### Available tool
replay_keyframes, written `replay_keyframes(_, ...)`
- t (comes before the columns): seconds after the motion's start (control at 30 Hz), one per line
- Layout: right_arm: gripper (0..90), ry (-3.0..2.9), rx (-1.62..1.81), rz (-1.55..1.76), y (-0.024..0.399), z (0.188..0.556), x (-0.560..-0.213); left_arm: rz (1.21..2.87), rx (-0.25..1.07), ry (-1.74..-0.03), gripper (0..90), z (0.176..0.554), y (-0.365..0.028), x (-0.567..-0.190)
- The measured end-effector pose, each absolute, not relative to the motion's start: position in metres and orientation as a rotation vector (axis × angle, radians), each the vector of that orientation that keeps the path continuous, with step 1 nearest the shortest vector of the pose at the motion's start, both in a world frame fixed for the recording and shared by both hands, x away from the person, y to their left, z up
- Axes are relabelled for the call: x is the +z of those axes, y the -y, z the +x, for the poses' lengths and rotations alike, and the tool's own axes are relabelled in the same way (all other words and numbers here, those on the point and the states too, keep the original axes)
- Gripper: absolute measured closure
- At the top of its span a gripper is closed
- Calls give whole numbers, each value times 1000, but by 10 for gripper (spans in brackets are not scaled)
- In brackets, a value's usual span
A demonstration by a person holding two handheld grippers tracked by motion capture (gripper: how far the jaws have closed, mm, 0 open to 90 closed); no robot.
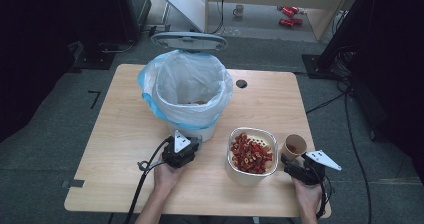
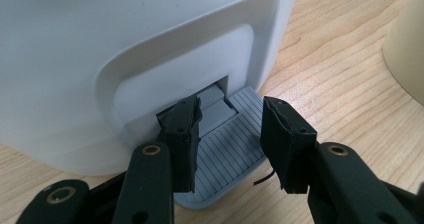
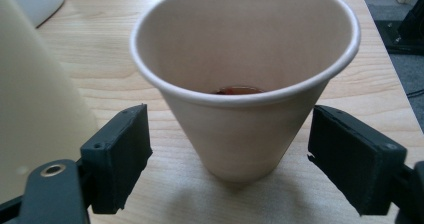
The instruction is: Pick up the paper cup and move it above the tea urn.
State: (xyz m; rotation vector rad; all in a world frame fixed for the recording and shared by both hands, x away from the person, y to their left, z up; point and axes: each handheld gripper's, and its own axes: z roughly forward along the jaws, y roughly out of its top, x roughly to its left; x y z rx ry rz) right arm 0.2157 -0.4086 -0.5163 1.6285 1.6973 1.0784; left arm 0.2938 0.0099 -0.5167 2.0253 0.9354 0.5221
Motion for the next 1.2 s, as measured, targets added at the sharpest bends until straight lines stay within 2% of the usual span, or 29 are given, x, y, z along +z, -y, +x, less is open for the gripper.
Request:
replay_keyframes(0.17, 227, -1680, 1087, 1619, 409, 218, -517, 2026, 521, -935, 598, 294, -10, -517)
replay_keyframes(0.63, 283, -1666, 1085, 1596, 409, 221, -518, 2026, 519, -935, 597, 294, -10, -517)
replay_keyframes(1.2, 278, -1670, 1083, 1566, 408, 223, -517, 2026, 519, -935, 598, 294, -10, -517)
